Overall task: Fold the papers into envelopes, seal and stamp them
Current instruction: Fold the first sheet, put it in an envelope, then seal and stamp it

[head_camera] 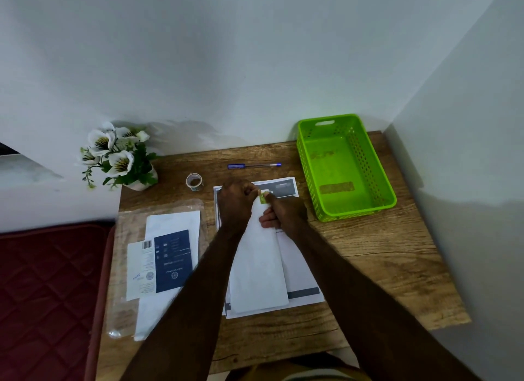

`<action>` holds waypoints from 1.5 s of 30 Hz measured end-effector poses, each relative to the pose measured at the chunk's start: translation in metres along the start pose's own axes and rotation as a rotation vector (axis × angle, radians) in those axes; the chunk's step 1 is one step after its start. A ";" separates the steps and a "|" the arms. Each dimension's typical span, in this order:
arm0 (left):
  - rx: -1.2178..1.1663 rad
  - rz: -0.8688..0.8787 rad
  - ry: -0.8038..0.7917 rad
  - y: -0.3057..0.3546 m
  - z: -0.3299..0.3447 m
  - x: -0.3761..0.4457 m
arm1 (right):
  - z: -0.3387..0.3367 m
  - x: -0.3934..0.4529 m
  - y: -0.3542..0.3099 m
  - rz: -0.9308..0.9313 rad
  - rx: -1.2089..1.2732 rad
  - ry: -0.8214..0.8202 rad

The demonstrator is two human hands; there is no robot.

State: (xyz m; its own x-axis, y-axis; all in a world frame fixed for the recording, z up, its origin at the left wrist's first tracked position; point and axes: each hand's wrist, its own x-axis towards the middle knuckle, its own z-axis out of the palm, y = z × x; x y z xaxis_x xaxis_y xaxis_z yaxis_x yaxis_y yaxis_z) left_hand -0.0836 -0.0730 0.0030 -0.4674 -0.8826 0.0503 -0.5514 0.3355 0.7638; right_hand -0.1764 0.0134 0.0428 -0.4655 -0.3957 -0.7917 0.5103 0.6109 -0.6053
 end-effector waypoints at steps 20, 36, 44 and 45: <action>0.152 0.084 0.023 -0.015 -0.027 -0.006 | -0.007 -0.008 0.014 -0.109 -0.096 -0.003; 0.314 -0.147 -0.043 -0.004 -0.046 -0.009 | -0.006 -0.005 0.020 -0.162 -0.098 0.040; 0.380 -0.117 -0.216 -0.004 -0.056 0.007 | -0.006 -0.003 0.023 -0.175 -0.070 0.022; 0.370 -0.124 -0.228 -0.003 -0.057 0.009 | -0.006 -0.003 0.023 -0.177 -0.067 0.023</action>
State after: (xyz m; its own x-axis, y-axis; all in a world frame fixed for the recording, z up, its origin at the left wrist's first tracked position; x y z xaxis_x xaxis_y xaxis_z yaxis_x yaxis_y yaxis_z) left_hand -0.0465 -0.1013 0.0378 -0.4995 -0.8423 -0.2025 -0.8035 0.3632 0.4716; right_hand -0.1677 0.0326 0.0320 -0.5606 -0.4853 -0.6709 0.3700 0.5780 -0.7273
